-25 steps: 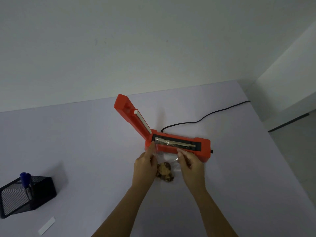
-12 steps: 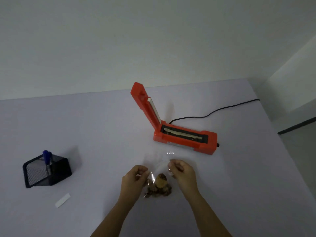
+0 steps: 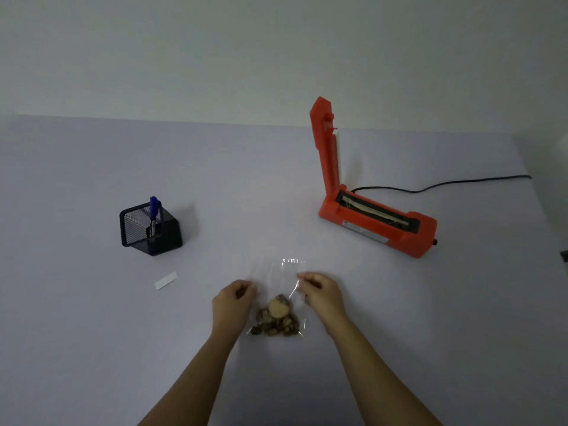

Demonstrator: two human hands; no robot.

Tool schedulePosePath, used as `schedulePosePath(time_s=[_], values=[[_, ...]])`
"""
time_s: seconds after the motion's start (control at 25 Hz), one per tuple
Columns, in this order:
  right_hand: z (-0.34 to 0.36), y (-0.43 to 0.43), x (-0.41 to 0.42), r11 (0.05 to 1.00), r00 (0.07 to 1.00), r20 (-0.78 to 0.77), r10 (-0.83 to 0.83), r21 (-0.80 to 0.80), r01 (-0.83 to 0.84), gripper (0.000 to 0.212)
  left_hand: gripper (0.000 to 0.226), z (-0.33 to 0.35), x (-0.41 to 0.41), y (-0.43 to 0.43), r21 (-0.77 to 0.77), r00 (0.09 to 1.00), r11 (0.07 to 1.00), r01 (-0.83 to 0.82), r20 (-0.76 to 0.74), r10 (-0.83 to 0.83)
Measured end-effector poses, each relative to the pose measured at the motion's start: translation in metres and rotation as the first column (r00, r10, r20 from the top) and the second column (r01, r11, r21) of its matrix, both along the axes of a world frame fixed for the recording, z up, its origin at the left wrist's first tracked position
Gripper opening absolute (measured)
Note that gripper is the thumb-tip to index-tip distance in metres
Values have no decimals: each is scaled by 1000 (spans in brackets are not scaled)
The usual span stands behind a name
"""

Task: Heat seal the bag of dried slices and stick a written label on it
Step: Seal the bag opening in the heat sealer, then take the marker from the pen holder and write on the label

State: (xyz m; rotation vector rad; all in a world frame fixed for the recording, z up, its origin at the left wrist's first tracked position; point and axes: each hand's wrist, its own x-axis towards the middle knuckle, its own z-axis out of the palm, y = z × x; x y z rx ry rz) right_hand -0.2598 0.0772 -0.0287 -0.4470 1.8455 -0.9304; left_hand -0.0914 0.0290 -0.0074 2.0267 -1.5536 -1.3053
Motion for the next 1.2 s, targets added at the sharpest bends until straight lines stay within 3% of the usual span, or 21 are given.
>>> schedulePosePath(time_s=[0.2,0.36,0.48,0.6,0.76,0.84,0.92,1.04,1.12,1.2], values=[[-1,2,1,998,970,-239,48,-31,-57,22,3,-7,0,-3,-56,999,997,-45,9,45],[5,0,5,996,956,-284,70,-36,-83,29,24,-8,3,-4,-121,1000,993,-9,19,11],[21,-4,13,989,887,-459,49,-105,-108,31,31,9,16,-9,-206,1000,979,6,18,-3],[47,-22,33,950,816,-578,1,-254,-182,23,24,44,48,-31,-381,999,923,-52,-10,52],[69,-86,90,867,825,-565,25,-398,-299,19,21,87,117,-83,-583,980,795,-167,-10,198],[77,-124,122,810,819,-571,57,-452,-372,18,29,93,149,-114,-525,961,819,-233,4,276],[84,-157,148,767,800,-586,129,-453,-455,20,31,87,167,-142,-401,973,900,-170,79,219],[86,-202,181,782,722,-621,304,-271,-562,34,34,76,178,-169,-225,983,973,43,181,-1],[83,-220,195,780,664,-632,400,-145,-609,40,35,69,177,-177,-165,986,983,82,154,-57],[80,-228,200,777,650,-632,422,-117,-619,37,32,64,175,-179,-168,988,979,115,126,-95]])
